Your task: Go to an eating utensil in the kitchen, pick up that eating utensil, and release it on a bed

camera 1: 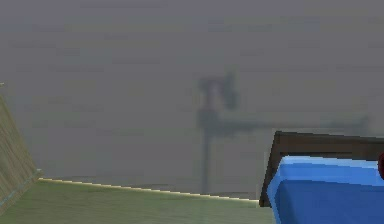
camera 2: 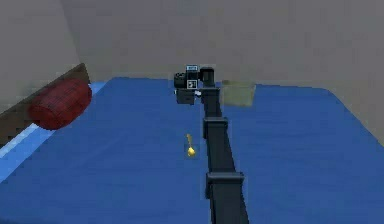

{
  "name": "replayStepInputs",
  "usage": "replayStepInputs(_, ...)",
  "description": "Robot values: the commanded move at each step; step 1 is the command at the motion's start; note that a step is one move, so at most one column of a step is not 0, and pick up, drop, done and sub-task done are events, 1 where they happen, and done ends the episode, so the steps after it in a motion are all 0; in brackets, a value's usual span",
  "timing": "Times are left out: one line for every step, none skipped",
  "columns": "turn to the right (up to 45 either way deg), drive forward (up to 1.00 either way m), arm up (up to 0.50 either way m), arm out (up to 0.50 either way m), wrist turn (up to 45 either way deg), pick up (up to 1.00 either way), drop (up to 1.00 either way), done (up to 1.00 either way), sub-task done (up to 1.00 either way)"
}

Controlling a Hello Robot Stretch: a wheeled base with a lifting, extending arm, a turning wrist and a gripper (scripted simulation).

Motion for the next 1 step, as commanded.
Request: replayStepInputs(0.0,0.00,0.00,-0.08,0.0,0.00,0.00,0.00,0.00)
